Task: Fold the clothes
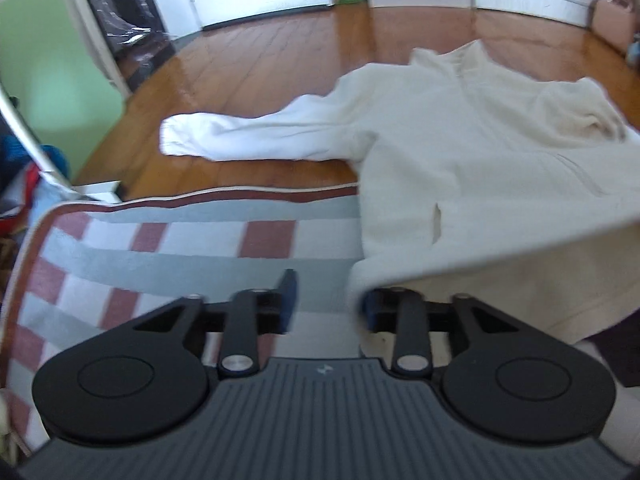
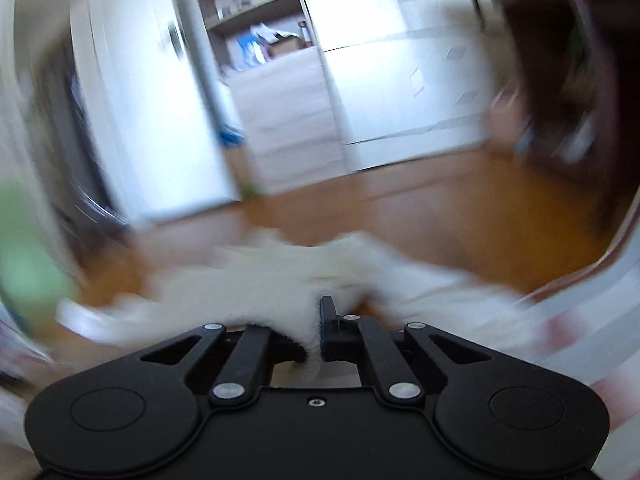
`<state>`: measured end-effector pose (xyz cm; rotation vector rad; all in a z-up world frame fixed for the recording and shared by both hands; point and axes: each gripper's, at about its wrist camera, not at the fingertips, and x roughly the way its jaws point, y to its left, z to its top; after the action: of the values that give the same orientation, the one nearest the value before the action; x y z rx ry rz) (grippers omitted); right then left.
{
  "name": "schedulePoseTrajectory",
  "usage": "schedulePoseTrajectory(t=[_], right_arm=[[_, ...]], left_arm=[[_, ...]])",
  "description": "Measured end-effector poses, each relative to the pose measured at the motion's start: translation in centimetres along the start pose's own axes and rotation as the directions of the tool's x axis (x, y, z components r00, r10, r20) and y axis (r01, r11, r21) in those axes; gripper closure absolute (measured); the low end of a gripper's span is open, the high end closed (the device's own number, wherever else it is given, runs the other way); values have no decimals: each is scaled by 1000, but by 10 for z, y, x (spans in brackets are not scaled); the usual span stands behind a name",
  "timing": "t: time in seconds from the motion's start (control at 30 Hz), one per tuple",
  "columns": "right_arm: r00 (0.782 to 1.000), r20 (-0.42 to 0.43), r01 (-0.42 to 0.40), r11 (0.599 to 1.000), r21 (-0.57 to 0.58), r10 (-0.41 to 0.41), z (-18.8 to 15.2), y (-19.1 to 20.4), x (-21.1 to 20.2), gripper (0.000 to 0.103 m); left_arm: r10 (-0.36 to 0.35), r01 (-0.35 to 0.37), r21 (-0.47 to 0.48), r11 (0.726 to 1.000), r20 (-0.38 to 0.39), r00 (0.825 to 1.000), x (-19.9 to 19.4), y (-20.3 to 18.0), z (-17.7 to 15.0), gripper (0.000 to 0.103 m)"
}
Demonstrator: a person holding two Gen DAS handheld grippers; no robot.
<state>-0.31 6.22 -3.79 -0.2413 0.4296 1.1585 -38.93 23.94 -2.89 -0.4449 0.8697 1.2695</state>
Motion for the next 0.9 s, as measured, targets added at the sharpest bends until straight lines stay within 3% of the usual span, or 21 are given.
schedulePoseTrajectory(t=[0.03,0.1,0.17,0.33,0.4,0.47,0.5,0.57,0.6,0.63,0.7,0.8,0.9], right_arm=[[998,-35,54,995,-82,-57,-6,6,9,99],[994,-99,35,990,-134,-48,-16,10,21,99],[989,-150,-1,995,-98,-14,-20,5,25,96],[965,-262,-30,999,-11,26,-39,-13,24,92],[942,-334,-49,999,-16,40,-57,-16,21,74],[919,-381,-109,994,-7,98,-69,-21,14,71],[902,-402,-165,986,11,156,-73,-24,10,70],[841,-434,-317,944,86,322,-71,-27,2,66],[818,-430,-366,922,123,382,-68,-30,-2,64],[810,-409,-393,906,155,421,-62,-35,-7,62],[816,-339,-406,881,241,469,-51,-48,-13,55],[817,-277,-394,840,372,506,-30,-63,-4,54],[825,-251,-362,814,454,507,0,-67,17,54]], left_arm=[[16,-16,28,999,-11,1000,3,-5,-1,62],[36,-33,81,996,-35,999,8,-12,-4,62],[49,-41,127,991,-59,997,11,-17,-8,64],[67,-59,99,993,-78,995,-7,-5,-15,63],[16,-10,73,997,-90,996,-18,3,-19,60],[-92,95,21,995,-96,991,-30,14,-21,56],[-144,143,-9,990,-89,986,-38,21,-22,53],[-200,199,-36,979,-52,978,-55,30,-24,45],[-213,211,-43,976,-32,977,-62,34,-24,43],[-226,225,-51,973,-13,974,-69,38,-23,41],[-246,246,-78,966,3,969,-67,42,-14,40],[-256,256,-97,962,11,967,-57,41,4,40],[-253,253,-23,967,23,967,-46,20,37,40]])
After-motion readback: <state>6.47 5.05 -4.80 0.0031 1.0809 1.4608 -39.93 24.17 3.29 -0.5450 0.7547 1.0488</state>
